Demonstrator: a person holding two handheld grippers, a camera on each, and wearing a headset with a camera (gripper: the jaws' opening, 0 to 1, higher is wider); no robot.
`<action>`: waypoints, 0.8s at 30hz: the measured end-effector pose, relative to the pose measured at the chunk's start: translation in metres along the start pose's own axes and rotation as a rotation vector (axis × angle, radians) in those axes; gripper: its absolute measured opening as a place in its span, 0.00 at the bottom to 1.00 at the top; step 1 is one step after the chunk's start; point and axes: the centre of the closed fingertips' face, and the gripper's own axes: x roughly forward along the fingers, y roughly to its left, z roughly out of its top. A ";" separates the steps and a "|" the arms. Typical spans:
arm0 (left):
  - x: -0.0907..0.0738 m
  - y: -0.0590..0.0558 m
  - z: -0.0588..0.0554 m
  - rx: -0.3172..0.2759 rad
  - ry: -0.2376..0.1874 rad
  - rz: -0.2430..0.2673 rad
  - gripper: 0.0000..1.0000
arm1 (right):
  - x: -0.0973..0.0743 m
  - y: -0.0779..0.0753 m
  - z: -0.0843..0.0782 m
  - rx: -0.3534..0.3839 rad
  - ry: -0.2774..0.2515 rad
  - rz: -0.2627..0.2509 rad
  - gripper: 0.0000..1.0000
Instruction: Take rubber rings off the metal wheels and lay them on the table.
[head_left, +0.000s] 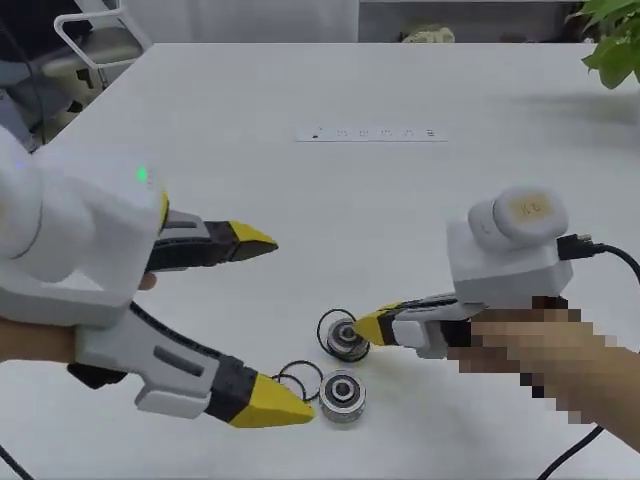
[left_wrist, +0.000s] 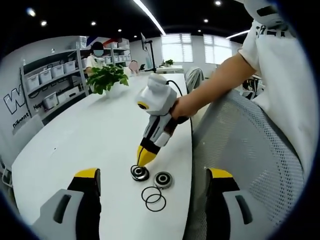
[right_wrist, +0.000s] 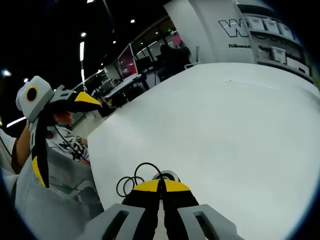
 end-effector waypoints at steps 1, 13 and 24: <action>-0.003 0.001 -0.001 -0.005 0.001 0.011 0.85 | 0.000 0.001 0.000 0.002 -0.002 0.004 0.00; -0.034 0.006 -0.023 -0.087 -0.017 0.129 0.89 | -0.001 0.010 0.008 0.016 -0.029 0.035 0.00; -0.035 -0.007 -0.054 -0.204 -0.017 0.177 0.95 | 0.005 0.026 0.008 0.009 -0.020 0.066 0.00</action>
